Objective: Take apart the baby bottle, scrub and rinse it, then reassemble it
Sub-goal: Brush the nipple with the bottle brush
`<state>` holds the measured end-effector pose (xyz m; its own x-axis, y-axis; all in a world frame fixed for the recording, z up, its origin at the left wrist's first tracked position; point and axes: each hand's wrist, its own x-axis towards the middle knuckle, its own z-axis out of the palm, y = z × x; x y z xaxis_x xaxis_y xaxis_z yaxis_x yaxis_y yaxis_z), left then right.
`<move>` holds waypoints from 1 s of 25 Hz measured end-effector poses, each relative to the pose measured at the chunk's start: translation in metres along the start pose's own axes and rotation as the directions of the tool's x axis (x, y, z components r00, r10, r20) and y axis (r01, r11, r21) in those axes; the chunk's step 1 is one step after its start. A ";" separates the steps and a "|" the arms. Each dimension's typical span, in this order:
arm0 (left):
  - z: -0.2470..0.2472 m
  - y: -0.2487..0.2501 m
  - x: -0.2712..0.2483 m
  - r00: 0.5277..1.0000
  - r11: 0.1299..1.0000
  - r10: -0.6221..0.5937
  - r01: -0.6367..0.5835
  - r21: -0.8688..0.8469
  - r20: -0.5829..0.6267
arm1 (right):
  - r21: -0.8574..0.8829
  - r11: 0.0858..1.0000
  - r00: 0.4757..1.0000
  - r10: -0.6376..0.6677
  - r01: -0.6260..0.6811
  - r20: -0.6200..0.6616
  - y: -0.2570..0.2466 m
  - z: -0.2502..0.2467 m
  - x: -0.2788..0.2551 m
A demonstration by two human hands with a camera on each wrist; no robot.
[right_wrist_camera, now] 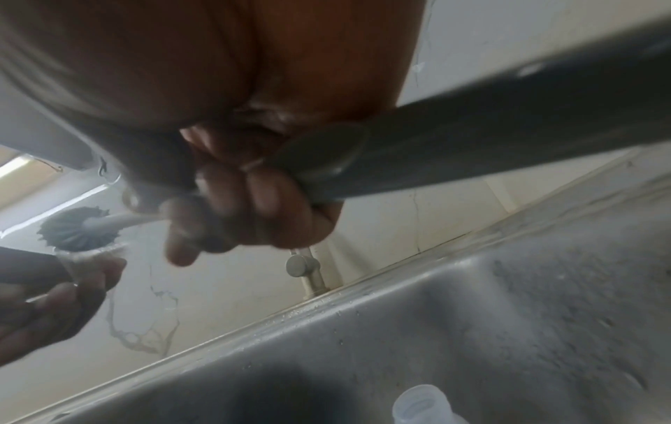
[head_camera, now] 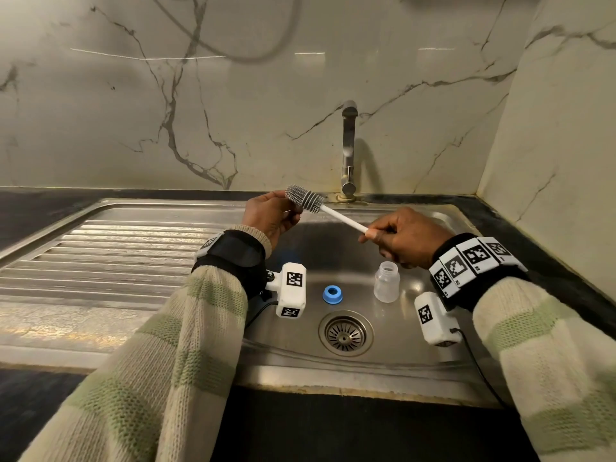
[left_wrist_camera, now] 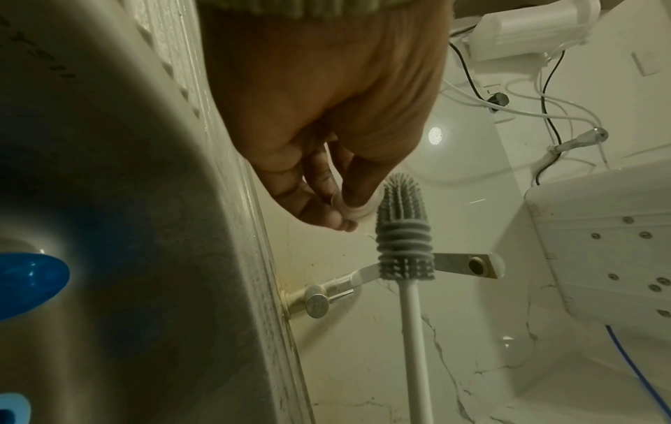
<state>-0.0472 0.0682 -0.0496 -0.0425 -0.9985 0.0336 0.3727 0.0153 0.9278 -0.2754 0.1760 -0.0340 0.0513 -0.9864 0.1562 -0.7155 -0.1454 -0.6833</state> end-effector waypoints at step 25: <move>0.003 0.002 -0.005 0.999 0.994 -0.044 0.044 -0.101 -0.005 | -0.088 0.996 0.996 -0.008 0.001 -0.087 0.000 0.002 0.000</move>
<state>-0.0492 0.0732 -0.0463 -0.0544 -0.9985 -0.0094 0.4619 -0.0335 0.8863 -0.2744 0.1753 -0.0354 -0.0039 -0.9746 0.2237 -0.7740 -0.1387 -0.6179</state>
